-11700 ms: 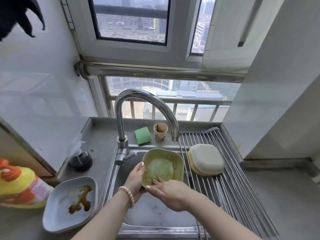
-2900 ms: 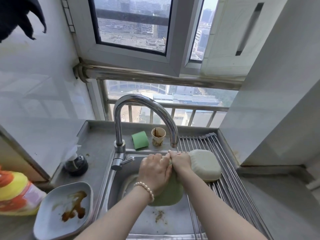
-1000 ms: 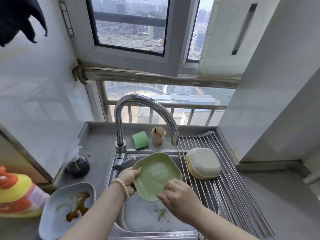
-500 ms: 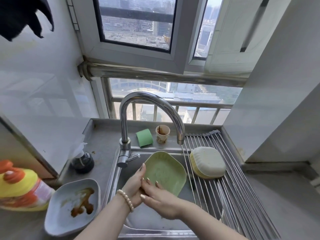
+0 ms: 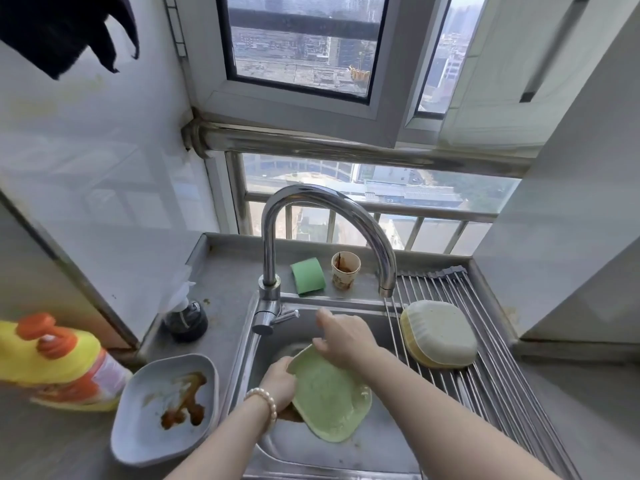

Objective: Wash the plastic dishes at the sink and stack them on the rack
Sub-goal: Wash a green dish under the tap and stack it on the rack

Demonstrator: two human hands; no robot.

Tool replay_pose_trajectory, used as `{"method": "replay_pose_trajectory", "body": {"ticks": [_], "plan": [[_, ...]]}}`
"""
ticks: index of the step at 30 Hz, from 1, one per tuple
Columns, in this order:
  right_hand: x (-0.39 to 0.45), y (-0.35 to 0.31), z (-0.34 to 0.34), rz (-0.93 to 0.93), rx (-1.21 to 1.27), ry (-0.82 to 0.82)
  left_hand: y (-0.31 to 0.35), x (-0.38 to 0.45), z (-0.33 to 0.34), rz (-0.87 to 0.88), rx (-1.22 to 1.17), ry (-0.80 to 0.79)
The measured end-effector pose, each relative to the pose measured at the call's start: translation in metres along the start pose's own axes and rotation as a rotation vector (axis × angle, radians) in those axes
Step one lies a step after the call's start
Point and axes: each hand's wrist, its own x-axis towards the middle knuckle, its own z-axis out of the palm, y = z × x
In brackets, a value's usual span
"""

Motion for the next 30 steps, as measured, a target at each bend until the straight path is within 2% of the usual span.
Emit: {"method": "replay_pose_trajectory", "body": {"ticks": [6,14,17,20,22,25,28,30], "plan": [[0.037,-0.023,0.003,0.030,0.012,-0.161,0.002,-0.003,0.003,-0.093,-0.133,0.011],[0.038,-0.039,0.008,-0.007,-0.092,-0.208,0.004,0.004,0.006,-0.161,-0.255,0.028],[0.022,-0.042,0.012,0.021,0.086,-0.239,0.004,0.010,0.017,-0.218,-0.422,0.004],[-0.005,-0.030,0.020,0.069,0.257,-0.149,0.007,0.010,0.031,-0.182,-0.553,-0.045],[-0.033,-0.015,0.028,0.107,0.307,-0.084,0.010,0.009,0.039,-0.124,-0.584,-0.016],[-0.074,0.006,0.051,0.083,0.132,-0.010,0.010,0.011,0.051,-0.063,-0.619,0.065],[-0.086,0.024,0.047,0.257,-0.095,-0.088,0.009,0.011,0.063,-0.027,-0.556,0.087],[-0.076,0.037,0.040,0.339,-0.085,-0.112,0.010,0.007,0.072,-0.016,-0.549,0.031]]}}
